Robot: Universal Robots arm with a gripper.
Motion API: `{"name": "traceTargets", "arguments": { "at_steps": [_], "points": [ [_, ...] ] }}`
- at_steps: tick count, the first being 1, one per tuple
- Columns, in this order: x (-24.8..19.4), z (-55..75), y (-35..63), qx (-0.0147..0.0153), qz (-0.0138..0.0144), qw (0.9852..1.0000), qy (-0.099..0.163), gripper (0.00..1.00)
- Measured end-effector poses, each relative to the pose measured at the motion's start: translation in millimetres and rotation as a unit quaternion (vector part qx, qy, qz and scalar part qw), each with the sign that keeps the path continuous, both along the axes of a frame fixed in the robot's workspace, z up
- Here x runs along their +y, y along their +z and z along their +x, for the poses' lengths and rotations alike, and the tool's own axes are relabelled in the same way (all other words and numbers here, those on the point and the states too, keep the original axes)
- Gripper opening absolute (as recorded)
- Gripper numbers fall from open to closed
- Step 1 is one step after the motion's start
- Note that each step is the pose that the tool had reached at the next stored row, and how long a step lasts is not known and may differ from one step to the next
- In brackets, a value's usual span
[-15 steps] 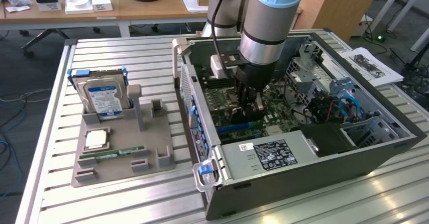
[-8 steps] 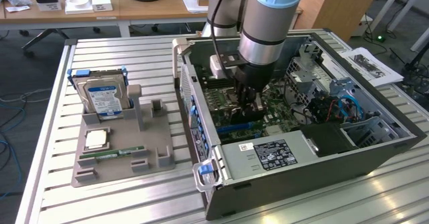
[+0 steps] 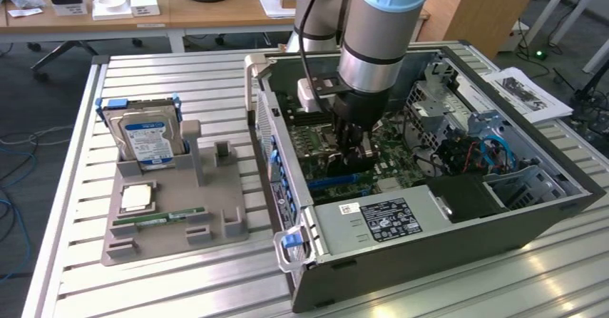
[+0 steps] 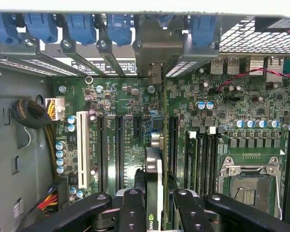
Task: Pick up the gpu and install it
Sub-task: 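Insert the gpu into the slot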
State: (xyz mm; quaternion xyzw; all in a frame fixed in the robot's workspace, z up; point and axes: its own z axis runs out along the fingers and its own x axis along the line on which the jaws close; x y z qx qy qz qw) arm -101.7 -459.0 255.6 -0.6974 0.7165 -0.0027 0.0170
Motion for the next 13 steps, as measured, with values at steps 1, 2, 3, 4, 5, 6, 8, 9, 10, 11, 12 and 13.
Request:
{"name": "traceTargets", "arguments": {
  "at_steps": [1,2,3,4,5,6,8,9,10,11,12,13],
  "points": [
    [0.0,0.0,-0.1,0.0000,0.0000,1.0000,0.000,0.27],
    [0.0,0.0,-0.2,0.0000,0.0000,1.0000,0.000,0.27],
    [0.0,0.0,-0.2,0.0000,0.0000,1.0000,0.000,0.27],
    [0.0,0.0,-0.2,0.0000,0.0000,1.0000,0.000,0.27],
    [0.0,0.2,-0.3,0.0000,0.0001,1.0000,0.000,0.27],
    [0.0,0.6,-0.3,0.0000,0.0001,1.0000,0.000,0.27],
    [0.0,1.9,-0.3,0.0000,0.0001,1.0000,0.000,0.27],
    [0.0,2.4,-0.3,-0.0001,0.0002,1.0000,0.000,0.27],
    [0.0,2.5,-0.2,-0.0001,0.0003,1.0000,0.000,0.27],
    [0.0,2.5,-0.2,0.0000,0.0003,1.0000,0.000,0.27],
    [0.0,2.5,-0.2,0.0000,0.0003,1.0000,-0.001,0.27],
    [0.1,2.5,-0.3,0.0000,0.0003,1.0000,-0.003,0.27]
  ]
}}
